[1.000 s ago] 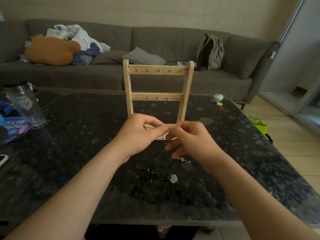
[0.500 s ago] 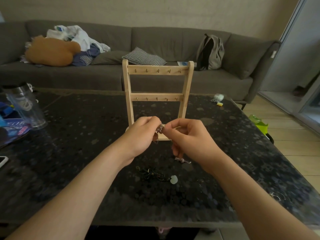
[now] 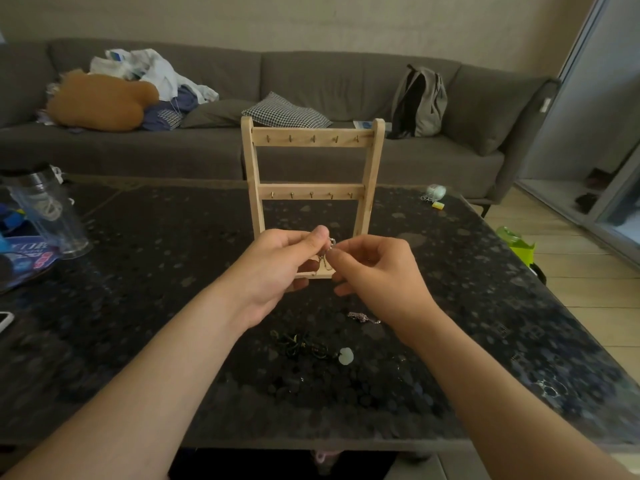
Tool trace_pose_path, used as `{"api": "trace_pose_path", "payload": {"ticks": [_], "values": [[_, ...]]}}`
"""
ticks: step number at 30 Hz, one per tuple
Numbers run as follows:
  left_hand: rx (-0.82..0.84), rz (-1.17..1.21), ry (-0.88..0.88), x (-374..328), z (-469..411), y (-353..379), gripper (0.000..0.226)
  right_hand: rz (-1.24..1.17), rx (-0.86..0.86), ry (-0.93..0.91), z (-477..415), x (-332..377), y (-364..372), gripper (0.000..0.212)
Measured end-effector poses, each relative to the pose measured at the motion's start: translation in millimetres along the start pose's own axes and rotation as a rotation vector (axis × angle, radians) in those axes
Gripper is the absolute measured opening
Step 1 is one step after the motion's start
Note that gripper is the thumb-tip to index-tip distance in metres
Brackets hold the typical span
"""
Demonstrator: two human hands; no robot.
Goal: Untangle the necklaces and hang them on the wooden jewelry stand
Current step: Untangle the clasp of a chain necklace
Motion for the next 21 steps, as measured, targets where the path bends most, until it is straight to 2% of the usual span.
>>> {"api": "trace_pose_path", "payload": {"ticks": [5, 10, 16, 21], "values": [[0.052, -0.019, 0.014, -4, 4, 8, 0.033, 0.025, 0.014, -0.024, -3, 1, 2, 0.018], [0.033, 0.003, -0.045, -3, 4, 4, 0.033, 0.036, -0.027, -0.007, -6, -3, -1, 0.014], [-0.142, 0.201, -0.063, -5, 4, -19, 0.022, 0.075, 0.021, 0.060, -7, -7, 0, 0.017], [-0.205, 0.363, -0.044, -4, 3, -24, 0.036, 0.258, -0.014, 0.107, -8, -15, -6, 0.010]]}}
Point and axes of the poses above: each hand's wrist, its own z-axis away from the middle knuckle, its own y-axis out of the palm, x = y × z, the point moved 10 cm from there along -z, towards the middle knuckle, and after that the axes turned 1 degree about -x, right-handed, at the moved point
